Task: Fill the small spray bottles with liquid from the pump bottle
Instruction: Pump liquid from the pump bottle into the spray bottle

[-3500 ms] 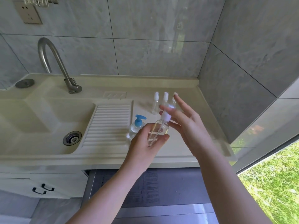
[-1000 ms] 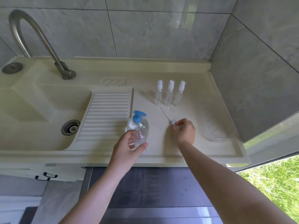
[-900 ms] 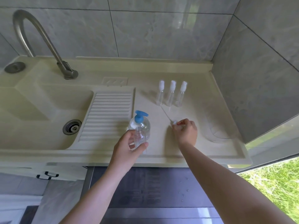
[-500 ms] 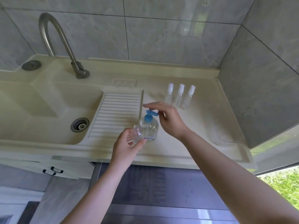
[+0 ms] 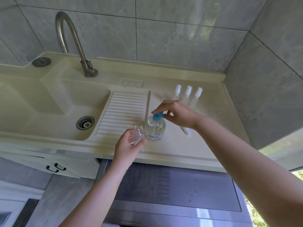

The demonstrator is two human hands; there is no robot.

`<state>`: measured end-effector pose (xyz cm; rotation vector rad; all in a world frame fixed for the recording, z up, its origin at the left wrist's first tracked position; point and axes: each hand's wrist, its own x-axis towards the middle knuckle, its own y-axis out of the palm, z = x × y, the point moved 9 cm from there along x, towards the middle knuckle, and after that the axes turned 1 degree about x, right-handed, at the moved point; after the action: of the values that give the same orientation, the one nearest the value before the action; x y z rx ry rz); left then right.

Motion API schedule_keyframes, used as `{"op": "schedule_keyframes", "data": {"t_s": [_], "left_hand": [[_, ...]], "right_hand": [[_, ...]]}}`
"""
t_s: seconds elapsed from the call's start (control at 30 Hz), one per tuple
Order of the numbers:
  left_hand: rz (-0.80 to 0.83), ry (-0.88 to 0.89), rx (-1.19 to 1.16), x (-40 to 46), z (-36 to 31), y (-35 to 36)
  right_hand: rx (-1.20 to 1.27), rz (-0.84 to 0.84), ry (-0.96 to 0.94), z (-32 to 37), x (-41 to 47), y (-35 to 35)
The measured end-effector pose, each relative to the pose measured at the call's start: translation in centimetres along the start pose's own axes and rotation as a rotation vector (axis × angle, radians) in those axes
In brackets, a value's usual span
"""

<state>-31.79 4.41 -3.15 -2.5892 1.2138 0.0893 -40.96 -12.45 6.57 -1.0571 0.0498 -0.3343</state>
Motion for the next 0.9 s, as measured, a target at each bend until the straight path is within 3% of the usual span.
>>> {"op": "schedule_keyframes", "data": {"t_s": [0.3,0.57,0.9], "left_hand": [[0.017,0.005,-0.013,0.1,0.6,0.1],[0.067,0.111,0.192,2.3,0.0,1.6],[0.133,0.244,0.314,4.6,-0.2,7.4]], "right_hand": [[-0.143,-0.099,0.144,-1.3,-0.5,-0.8],[-0.164,-0.205,0.344,-4.0,-3.7,-2.3],[-0.165,-0.211,0.344,-3.3,-6.4,-2.7]]}}
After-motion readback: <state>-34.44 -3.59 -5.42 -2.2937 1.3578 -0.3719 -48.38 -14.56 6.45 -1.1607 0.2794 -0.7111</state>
